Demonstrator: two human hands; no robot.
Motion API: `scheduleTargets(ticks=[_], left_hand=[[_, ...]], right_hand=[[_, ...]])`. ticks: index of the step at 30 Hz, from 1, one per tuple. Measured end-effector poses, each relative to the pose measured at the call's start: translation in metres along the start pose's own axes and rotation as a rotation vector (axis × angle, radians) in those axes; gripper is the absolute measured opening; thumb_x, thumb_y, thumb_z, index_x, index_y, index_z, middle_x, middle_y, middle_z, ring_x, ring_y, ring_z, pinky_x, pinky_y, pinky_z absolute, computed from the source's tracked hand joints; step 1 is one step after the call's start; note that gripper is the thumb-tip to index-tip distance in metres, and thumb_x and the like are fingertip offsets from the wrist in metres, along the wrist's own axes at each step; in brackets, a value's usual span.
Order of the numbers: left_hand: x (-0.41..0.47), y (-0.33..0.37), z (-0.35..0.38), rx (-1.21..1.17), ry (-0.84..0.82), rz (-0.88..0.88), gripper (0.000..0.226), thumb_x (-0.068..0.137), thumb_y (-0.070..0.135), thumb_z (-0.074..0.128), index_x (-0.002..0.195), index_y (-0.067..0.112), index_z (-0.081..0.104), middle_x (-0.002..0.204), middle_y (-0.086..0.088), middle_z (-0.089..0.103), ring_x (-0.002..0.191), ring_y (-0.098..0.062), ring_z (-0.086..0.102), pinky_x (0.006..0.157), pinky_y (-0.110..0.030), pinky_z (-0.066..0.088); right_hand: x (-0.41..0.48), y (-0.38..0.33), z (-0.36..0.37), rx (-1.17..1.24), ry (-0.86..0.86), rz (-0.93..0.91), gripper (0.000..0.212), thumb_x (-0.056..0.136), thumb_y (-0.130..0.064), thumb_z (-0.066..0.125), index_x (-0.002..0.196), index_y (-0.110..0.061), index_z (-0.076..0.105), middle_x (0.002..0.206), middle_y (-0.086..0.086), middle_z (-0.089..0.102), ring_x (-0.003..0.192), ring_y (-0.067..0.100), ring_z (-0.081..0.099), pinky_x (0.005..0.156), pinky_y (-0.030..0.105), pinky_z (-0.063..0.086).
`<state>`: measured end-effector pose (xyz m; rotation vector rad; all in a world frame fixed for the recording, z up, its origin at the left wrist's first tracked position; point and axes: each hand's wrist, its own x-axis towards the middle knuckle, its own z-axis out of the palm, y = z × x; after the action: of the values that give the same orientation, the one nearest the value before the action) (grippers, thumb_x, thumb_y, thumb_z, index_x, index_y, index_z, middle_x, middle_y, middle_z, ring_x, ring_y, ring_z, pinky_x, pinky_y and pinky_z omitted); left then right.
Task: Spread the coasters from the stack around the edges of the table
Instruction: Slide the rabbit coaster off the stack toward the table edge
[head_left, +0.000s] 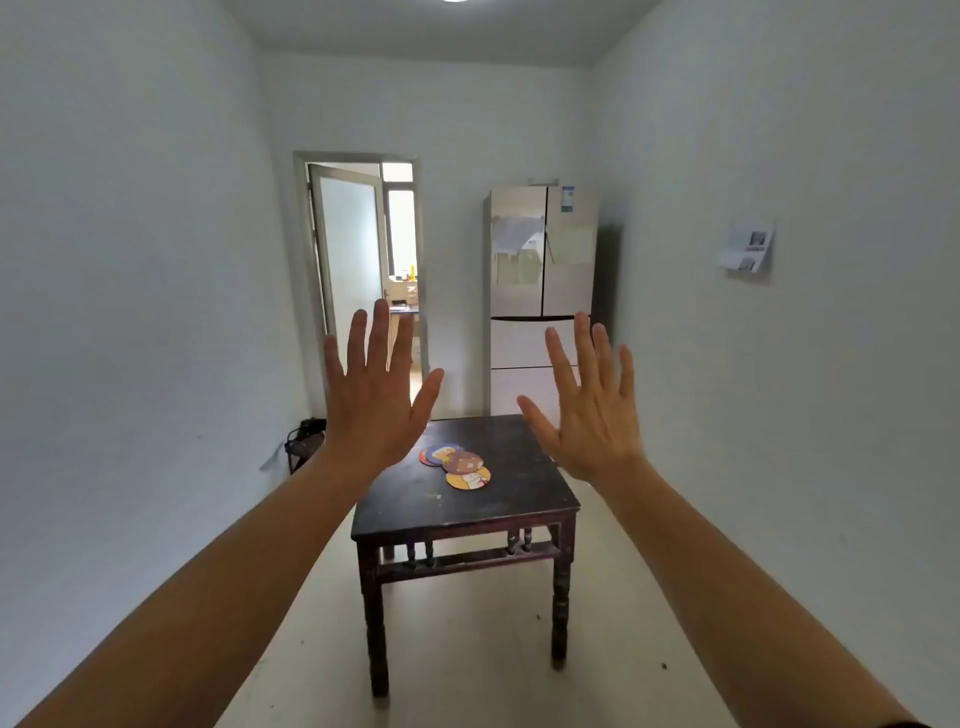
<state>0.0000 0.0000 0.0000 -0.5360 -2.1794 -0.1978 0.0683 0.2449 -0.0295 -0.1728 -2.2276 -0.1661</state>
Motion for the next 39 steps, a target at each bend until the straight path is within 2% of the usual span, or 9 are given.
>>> scheduleTargets(ticks=[4,7,10,15,18,26,30,33,39], left_hand=[[-0.021,0.017,0.042,0.009,-0.071,-0.045,0.074,0.095,0.059,0.024,0.155,0.017,0.017,0.164,-0.012,0.006,0.15,-0.033,0.007,0.117,-0.059,0.005],[-0.038,0.028,0.077,-0.002,-0.171,-0.081,0.074,0.096,0.06,0.018,0.156,0.017,0.011,0.165,-0.011,0.0,0.151,-0.033,0.003,0.118,-0.06,0.005],[-0.049,0.029,0.112,0.024,-0.28,-0.071,0.075,0.093,0.062,0.01,0.155,0.019,0.005,0.165,-0.011,-0.004,0.151,-0.032,-0.002,0.117,-0.061,0.007],[-0.054,0.008,0.188,-0.008,-0.326,-0.063,0.073,0.095,0.061,0.013,0.155,0.02,0.008,0.165,-0.012,0.0,0.151,-0.031,-0.002,0.118,-0.059,0.006],[-0.041,-0.013,0.249,-0.016,-0.365,-0.081,0.074,0.095,0.061,0.013,0.156,0.02,0.007,0.165,-0.012,-0.002,0.151,-0.03,-0.003,0.119,-0.058,0.003],[0.039,-0.061,0.4,-0.103,-0.495,-0.079,0.073,0.094,0.061,0.016,0.155,0.02,0.011,0.165,-0.011,0.002,0.151,-0.031,0.001,0.118,-0.058,0.005],[0.095,-0.071,0.461,-0.135,-0.545,-0.092,0.076,0.092,0.062,0.011,0.155,0.02,0.009,0.165,-0.01,0.0,0.151,-0.029,-0.002,0.118,-0.057,0.001],[0.123,-0.068,0.506,-0.159,-0.574,-0.085,0.081,0.088,0.064,0.0,0.156,0.02,0.009,0.165,-0.01,-0.002,0.151,-0.029,-0.004,0.119,-0.057,0.001],[0.141,-0.06,0.622,-0.139,-0.69,-0.08,0.071,0.095,0.061,0.014,0.155,0.023,0.009,0.165,-0.008,-0.001,0.151,-0.028,-0.001,0.119,-0.057,0.003]], right_hand=[[-0.026,0.016,0.034,0.025,-0.095,0.018,0.085,0.092,-0.075,0.016,0.16,-0.028,-0.005,0.168,0.009,-0.01,0.154,0.033,-0.003,0.122,0.058,0.007],[-0.048,0.025,0.071,0.041,-0.164,-0.006,0.084,0.094,-0.074,0.014,0.16,-0.025,-0.001,0.168,0.011,-0.008,0.154,0.034,0.001,0.122,0.058,0.011],[-0.062,0.027,0.113,0.067,-0.248,-0.02,0.084,0.094,-0.074,0.015,0.16,-0.025,-0.001,0.167,0.01,-0.013,0.154,0.033,-0.003,0.122,0.054,0.004],[-0.062,0.02,0.193,0.088,-0.362,-0.028,0.08,0.095,-0.069,0.02,0.16,-0.024,0.005,0.168,0.013,0.005,0.153,0.035,0.012,0.122,0.052,0.005],[-0.043,0.015,0.248,0.08,-0.427,-0.027,0.08,0.094,-0.07,0.016,0.159,-0.025,0.004,0.168,0.012,0.007,0.154,0.035,0.01,0.123,0.054,0.01],[0.047,0.011,0.398,0.039,-0.56,0.0,0.081,0.093,-0.071,0.016,0.159,-0.025,0.008,0.168,0.011,0.005,0.154,0.033,0.011,0.12,0.049,0.003],[0.092,0.021,0.453,0.077,-0.568,0.05,0.085,0.089,-0.075,0.003,0.158,-0.026,0.006,0.168,0.01,0.007,0.154,0.032,0.01,0.121,0.047,0.006],[0.113,0.036,0.492,0.094,-0.559,0.066,0.083,0.091,-0.073,0.011,0.158,-0.024,0.01,0.168,0.011,0.01,0.154,0.032,0.013,0.121,0.049,0.013],[0.126,0.07,0.599,0.142,-0.64,0.114,0.08,0.094,-0.067,0.027,0.158,-0.022,0.01,0.167,0.014,0.01,0.152,0.034,0.018,0.12,0.049,0.022]])
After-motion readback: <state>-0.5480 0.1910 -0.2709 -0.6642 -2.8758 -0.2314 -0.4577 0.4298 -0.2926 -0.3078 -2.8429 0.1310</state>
